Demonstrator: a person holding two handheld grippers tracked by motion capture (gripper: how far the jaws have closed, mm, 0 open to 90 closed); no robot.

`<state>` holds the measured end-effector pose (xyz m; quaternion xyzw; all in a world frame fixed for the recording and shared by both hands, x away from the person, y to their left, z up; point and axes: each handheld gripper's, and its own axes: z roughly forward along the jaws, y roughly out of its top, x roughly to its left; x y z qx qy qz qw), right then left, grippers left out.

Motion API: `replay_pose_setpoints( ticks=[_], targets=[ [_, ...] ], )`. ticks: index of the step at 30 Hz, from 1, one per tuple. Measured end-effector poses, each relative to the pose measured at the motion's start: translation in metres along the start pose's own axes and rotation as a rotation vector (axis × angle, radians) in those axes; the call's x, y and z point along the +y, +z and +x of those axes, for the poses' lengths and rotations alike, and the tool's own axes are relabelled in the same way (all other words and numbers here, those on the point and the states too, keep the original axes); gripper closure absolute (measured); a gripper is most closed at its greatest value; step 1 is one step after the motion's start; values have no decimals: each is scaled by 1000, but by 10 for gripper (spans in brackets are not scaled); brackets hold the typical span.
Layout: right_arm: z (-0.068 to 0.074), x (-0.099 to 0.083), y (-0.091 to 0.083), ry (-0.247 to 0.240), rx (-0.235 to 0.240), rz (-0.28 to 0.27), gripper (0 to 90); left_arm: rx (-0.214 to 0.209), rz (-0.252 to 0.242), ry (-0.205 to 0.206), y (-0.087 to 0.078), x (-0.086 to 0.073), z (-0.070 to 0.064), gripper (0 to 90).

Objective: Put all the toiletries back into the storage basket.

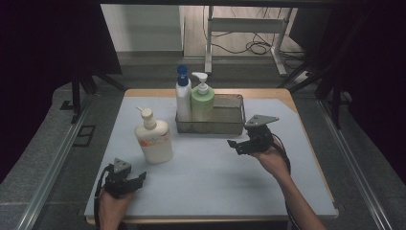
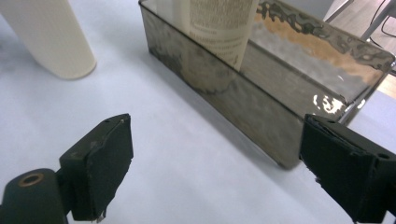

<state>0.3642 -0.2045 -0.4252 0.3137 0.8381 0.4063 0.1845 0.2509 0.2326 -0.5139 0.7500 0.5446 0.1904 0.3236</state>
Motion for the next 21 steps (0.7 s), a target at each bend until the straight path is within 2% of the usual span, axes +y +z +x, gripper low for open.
replay_pose_setpoints(
  ticks=[7, 13, 21],
  targets=[
    [5, -16, -9, -6, 8, 7, 77, 2, -14, -25, 1, 4, 7, 428],
    [9, -29, -16, 3, 12, 13, 69, 12, -16, -2, 1, 11, 10, 495],
    [11, -53, -23, 41, 22, 18, 68, 4, -23, 3, 6, 20, 18, 589]
  ],
)
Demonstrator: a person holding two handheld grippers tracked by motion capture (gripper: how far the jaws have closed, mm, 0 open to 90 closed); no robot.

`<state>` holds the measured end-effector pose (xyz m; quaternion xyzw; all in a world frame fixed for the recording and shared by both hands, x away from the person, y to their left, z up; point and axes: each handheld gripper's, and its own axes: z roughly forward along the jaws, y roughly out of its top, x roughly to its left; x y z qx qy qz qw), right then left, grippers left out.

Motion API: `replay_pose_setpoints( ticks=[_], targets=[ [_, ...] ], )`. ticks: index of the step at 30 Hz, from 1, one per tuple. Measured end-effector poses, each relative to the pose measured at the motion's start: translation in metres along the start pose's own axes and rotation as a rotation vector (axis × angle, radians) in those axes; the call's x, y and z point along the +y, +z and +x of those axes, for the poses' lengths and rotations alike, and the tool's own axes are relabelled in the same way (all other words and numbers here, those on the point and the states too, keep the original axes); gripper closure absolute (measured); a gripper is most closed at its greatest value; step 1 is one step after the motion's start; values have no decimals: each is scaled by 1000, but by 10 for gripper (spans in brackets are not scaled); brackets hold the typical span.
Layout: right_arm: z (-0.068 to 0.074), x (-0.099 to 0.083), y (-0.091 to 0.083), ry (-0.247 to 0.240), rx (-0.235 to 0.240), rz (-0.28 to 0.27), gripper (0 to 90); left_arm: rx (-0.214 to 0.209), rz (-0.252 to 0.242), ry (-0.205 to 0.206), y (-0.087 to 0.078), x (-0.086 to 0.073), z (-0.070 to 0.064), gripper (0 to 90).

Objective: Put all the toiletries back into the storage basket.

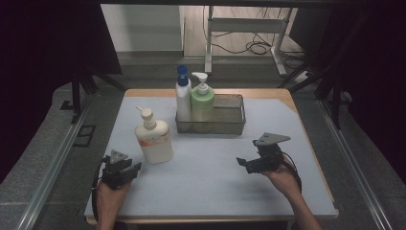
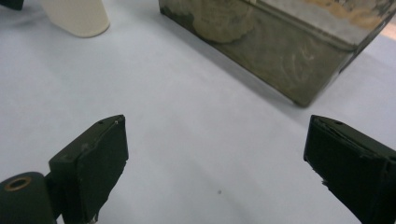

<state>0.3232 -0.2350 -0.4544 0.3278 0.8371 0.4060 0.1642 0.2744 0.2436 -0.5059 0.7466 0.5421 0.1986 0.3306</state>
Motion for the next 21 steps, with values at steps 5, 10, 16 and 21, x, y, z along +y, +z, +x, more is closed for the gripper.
replay_pose_setpoints(
  ticks=[5, 10, 16, 21],
  targets=[
    [1, -14, -4, 11, -7, 7, 72, -13, -11, 1, 3, 8, 3, 656],
    [3, -28, -6, 10, -10, 20, 90, -25, -20, 10, 8, 17, 3, 744],
    [5, -47, -6, 22, -9, 40, 96, -16, -7, 35, 19, 24, 5, 888],
    [6, -61, -2, 36, -11, 74, 100, -39, -10, 16, 27, 27, 11, 893]
  ],
)
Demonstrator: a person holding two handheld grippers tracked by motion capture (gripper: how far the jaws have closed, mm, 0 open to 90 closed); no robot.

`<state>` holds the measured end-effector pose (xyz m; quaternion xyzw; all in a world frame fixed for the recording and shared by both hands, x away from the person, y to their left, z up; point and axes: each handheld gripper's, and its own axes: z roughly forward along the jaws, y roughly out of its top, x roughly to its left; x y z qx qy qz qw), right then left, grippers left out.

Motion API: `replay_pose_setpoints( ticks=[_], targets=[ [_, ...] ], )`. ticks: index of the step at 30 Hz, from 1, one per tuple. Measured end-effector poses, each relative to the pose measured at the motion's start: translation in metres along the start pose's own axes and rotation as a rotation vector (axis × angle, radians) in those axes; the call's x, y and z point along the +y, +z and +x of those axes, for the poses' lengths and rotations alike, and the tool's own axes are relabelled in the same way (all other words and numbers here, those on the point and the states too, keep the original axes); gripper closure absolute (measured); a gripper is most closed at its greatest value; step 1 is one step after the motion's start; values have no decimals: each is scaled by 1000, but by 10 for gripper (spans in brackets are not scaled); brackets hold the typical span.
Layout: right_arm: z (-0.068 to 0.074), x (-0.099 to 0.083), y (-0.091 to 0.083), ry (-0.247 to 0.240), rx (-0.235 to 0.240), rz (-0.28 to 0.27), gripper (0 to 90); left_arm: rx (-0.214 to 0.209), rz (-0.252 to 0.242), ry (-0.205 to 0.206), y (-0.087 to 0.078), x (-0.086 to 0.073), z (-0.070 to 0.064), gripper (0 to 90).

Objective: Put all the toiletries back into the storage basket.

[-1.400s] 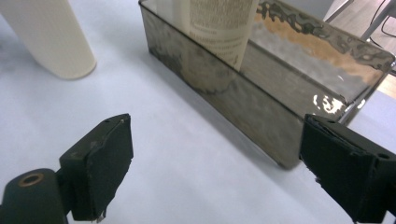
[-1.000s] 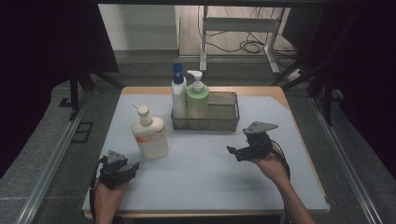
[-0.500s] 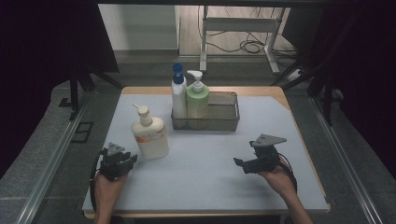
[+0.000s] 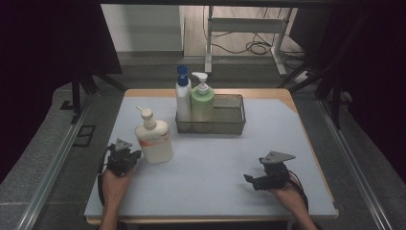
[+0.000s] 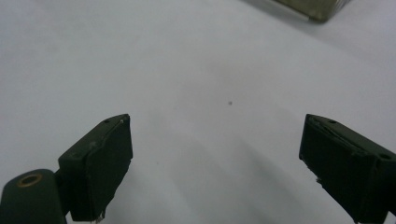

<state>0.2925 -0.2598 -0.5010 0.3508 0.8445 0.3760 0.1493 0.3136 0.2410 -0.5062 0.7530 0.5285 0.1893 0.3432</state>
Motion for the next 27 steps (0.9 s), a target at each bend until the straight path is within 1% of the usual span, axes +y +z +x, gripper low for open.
replay_pose_setpoints(
  ticks=[4, 8, 11, 13, 14, 21, 27],
  targets=[
    [1, -9, 3, 10, 2, 16, 104, -17, -8, -11, 5, 3, 3, 894],
    [1, -16, 4, 1, -9, 32, 104, -25, -15, -12, 8, 5, 6, 894],
    [1, -20, 5, 12, -6, 38, 101, -36, -18, -10, 10, 5, 7, 894],
    [1, -21, 5, 11, -7, 38, 100, -43, -23, -14, 11, 5, 6, 894],
    [2, -21, 5, 9, -7, 37, 100, -56, -24, -13, 12, 5, 7, 894],
    [2, -21, 7, 4, -12, 43, 90, -63, -27, -15, 11, 2, 7, 895],
    [3, -22, 7, 2, -15, 42, 88, -73, -21, 4, 9, 1, 3, 894]
  ],
)
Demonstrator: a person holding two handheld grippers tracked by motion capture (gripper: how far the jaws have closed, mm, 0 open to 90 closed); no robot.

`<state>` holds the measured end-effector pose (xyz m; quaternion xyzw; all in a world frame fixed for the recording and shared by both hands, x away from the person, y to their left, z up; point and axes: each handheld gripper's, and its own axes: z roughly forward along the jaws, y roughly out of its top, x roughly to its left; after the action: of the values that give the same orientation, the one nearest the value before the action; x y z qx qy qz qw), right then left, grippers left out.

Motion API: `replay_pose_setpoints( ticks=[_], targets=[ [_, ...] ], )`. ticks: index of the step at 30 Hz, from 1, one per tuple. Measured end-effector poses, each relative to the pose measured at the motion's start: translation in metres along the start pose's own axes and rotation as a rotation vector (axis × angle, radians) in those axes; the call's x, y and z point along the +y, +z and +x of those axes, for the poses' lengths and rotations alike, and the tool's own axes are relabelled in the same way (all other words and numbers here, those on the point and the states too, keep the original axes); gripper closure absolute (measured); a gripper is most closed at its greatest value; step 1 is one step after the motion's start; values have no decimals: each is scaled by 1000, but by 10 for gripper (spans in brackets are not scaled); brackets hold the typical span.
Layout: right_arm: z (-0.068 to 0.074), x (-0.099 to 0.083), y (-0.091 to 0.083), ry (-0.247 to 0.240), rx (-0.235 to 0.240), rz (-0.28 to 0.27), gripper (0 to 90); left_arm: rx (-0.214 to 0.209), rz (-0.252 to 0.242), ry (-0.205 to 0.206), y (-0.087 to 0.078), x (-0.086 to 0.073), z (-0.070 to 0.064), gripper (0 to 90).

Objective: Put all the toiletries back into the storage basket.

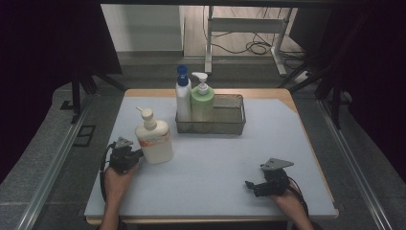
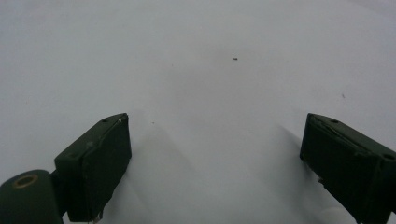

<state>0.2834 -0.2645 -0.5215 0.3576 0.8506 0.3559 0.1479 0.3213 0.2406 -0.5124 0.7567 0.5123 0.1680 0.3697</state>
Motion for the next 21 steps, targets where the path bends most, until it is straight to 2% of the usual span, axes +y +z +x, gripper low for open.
replay_pose_setpoints(
  ticks=[21],
  targets=[
    [0, -1, 0, -1, 0, -5, 88, -56, 18, 88, -1, 1, -33, 894]
  ],
)
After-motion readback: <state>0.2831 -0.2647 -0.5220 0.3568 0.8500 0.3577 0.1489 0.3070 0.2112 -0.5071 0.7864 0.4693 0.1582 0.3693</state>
